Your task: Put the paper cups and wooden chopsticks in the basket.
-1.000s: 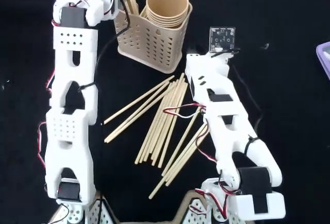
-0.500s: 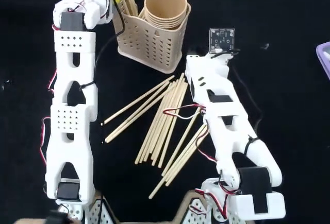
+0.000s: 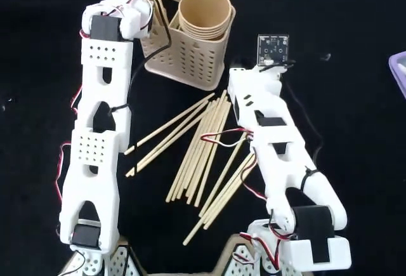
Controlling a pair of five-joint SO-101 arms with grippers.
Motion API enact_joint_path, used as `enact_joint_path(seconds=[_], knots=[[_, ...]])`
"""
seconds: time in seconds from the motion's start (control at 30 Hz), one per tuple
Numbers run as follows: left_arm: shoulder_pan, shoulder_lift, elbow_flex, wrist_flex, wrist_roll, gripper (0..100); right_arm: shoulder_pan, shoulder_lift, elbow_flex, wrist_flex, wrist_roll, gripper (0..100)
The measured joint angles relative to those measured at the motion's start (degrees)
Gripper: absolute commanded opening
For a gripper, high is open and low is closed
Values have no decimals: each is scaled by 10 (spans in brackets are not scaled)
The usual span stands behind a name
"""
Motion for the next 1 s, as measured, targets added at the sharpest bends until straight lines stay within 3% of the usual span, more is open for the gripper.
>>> enact_joint_path(seconds=[0.57, 1.0], knots=[[3, -25, -47, 176, 64, 30, 1, 0, 0, 0, 0, 54], [-4, -25, -49, 177, 54, 30, 10, 0, 0, 0, 0, 56]])
